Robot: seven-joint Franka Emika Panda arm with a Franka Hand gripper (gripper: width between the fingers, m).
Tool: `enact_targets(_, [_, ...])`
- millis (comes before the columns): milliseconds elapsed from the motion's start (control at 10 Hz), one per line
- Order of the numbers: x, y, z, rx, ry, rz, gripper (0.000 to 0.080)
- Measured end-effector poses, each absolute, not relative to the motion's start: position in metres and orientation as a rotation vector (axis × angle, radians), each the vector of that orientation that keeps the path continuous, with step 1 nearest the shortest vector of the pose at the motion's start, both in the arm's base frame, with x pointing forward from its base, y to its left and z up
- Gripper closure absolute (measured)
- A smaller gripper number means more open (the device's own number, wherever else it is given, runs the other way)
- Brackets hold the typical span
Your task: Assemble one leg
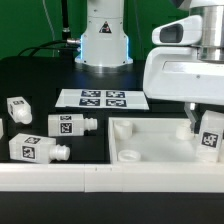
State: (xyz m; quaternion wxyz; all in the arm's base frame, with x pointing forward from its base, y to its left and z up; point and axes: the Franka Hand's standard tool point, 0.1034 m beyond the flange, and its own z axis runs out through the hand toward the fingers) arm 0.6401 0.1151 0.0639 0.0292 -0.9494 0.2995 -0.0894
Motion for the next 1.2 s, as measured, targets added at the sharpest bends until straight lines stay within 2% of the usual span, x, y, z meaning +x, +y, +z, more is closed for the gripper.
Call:
enact_targets(400, [0.6391,0.1114,0.0649,-2.441,1.719,-0.115,0.0512])
enact_targets(1000, [0.6377,0.1136,0.0635,-2.147,2.056,-0.067,0.0512])
enact_targets(1200, [0.6394,0.1138,0.0641,-1.814,2.319,-0.006,0.0512])
